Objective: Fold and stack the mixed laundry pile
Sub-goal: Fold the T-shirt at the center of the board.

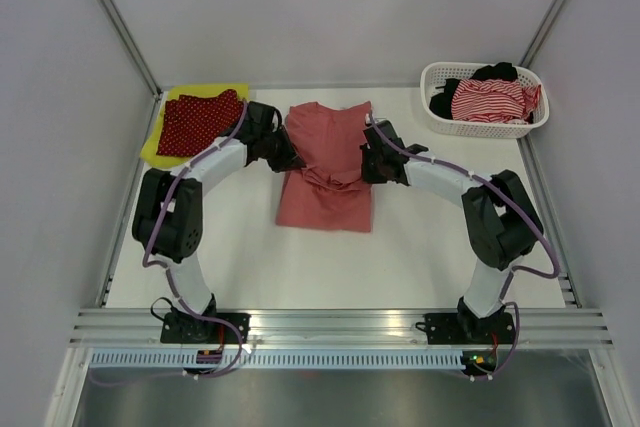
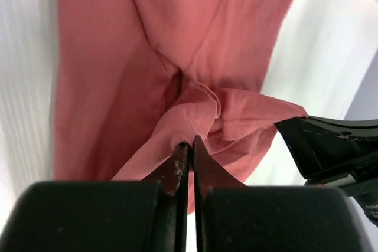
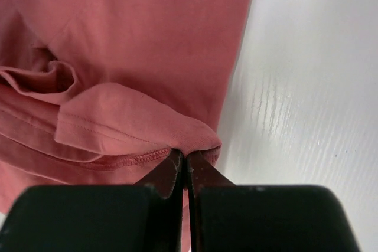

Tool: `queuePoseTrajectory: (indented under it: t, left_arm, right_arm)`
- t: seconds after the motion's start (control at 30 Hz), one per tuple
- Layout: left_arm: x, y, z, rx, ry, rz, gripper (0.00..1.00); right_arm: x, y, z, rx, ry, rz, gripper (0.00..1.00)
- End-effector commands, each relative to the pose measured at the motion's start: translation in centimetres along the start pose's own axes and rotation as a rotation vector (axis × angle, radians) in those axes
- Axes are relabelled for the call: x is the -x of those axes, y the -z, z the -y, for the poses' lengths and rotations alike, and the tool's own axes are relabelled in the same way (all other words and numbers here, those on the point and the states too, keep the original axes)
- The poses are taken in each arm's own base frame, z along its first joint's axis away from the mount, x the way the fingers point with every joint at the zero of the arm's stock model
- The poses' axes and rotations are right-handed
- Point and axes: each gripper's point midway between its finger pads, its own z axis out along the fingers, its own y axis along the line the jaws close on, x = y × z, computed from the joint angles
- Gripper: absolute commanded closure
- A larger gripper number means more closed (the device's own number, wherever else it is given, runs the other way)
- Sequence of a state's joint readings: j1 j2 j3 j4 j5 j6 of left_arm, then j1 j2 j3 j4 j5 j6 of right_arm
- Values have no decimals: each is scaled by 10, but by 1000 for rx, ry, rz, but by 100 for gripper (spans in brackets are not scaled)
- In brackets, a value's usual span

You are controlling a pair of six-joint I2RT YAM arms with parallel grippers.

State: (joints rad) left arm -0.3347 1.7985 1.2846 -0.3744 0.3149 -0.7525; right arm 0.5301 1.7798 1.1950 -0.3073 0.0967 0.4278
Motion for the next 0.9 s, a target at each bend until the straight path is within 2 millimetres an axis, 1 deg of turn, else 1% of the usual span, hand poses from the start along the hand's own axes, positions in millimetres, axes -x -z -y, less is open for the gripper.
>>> queuePoseTrajectory:
  t: [0.0,0.03,0.07,0.1,0.13,0.17,0.2,0.23,0.27,0.3,0.33,0.37,0.4,0.43,0.47,0.5,0.53,0.57,0.6,0.63,0.67,0.7,0.73,0.77,0.8,0.83,0.87]
  left_arm:
    - [18,-8,-13,71,2,25,98]
    - [21,-7,-21,99,25,32,98]
    - [23,-7,-25,110,45,39,98]
    - [25,-6,-25,107,47,41,98]
    - [28,-5,-24,105,44,46,98]
    - [28,-5,-22,94,32,42,96]
    - [29,-5,-19,84,26,40,89]
    - [29,-3,-17,78,21,41,67]
    - [29,-2,-17,78,18,41,64]
    - [29,0,-17,81,16,45,60]
    - [29,5,-15,79,15,51,53]
    - [28,7,-15,76,14,53,46]
    - [26,10,-13,66,11,48,39]
    - [22,16,-13,62,8,46,18]
    - [20,20,-12,55,0,51,6]
    - [18,25,-12,51,-2,51,1]
    - [7,25,-21,67,4,33,0]
    - [6,37,-17,52,-4,54,0]
    - [-10,37,-29,73,2,27,0]
    - [-14,42,-33,77,3,31,0]
    - [-16,54,-32,73,-2,56,1]
    - [-23,58,-36,78,-1,59,0]
    - [-38,58,-52,107,12,38,0]
    - [-44,61,-57,115,13,39,0]
    - [-46,71,-57,106,7,65,0]
    - [-61,70,-71,132,18,42,0]
    - [-65,72,-78,147,28,50,1]
  right_arm:
    - [24,-10,-5,54,4,32,100]
    - [22,-17,-1,47,2,22,100]
    - [26,-18,0,47,-2,26,98]
    - [26,-20,1,49,-3,21,94]
    - [27,-22,5,46,-7,16,93]
    - [28,-22,5,50,-9,18,84]
    - [29,-21,5,54,-7,15,79]
    - [31,-19,7,56,-10,19,75]
    - [35,-13,6,62,-12,33,61]
    - [37,-9,6,63,-12,42,54]
    - [39,-4,5,69,-9,50,48]
    - [41,6,5,73,-8,66,40]
    - [41,11,5,77,-10,76,38]
    - [42,17,5,82,-13,88,36]
    - [35,27,3,110,-13,85,34]
    - [34,32,1,132,-17,96,30]
    - [27,37,-7,187,-6,86,27]
    - [15,44,-7,204,0,83,18]
    - [14,47,-10,221,12,98,2]
    - [8,53,-18,234,58,106,2]
    - [-2,53,-22,237,85,93,2]
    - [-8,54,-31,251,116,92,2]
    - [-18,56,-50,282,162,86,2]
    - [-25,55,-59,300,181,79,2]
    - [-25,53,-71,321,190,98,2]
    - [-37,47,-82,328,210,76,2]
    - [-32,44,-91,336,217,87,2]
